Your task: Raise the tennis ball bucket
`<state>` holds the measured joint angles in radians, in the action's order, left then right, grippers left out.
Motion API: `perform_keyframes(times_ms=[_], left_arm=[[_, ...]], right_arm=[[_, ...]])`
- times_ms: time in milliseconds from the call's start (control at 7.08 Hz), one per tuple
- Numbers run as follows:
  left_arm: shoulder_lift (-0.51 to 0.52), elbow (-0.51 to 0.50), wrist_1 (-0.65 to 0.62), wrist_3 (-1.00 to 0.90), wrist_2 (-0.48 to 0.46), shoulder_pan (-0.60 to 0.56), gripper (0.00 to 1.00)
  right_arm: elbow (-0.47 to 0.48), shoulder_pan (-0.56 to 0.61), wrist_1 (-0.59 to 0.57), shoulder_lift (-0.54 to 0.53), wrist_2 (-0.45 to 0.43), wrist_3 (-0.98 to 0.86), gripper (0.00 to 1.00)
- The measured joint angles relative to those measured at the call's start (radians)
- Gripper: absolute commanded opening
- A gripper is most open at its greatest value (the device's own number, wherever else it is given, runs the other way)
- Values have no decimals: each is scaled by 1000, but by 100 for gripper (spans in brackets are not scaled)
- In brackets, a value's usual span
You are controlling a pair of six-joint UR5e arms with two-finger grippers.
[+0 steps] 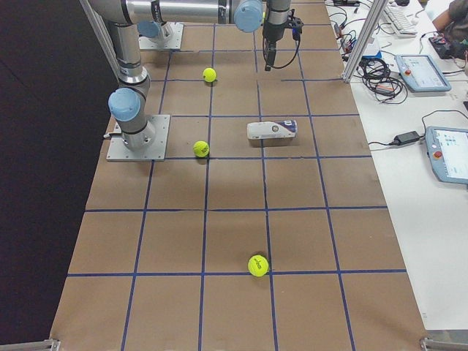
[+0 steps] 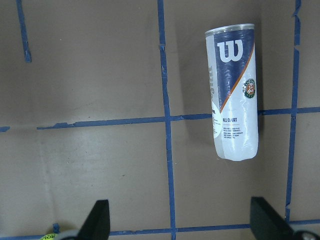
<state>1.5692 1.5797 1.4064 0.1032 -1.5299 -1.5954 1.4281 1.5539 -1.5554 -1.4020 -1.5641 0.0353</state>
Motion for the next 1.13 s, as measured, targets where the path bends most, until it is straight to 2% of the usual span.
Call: perform_keyframes(times_ms=[707,989,1130], left_arm=[[-9,10,2,-2,1,4,100],[-14,12,7,-2,1,6,100],[-14,12,8,-2,2,6,100]], right_arm=[[5,-9,1,4,-12,-12,100],[27,-42,-4,13,-16,-106,100],[72,-91,-32,20,-14,-175,100]])
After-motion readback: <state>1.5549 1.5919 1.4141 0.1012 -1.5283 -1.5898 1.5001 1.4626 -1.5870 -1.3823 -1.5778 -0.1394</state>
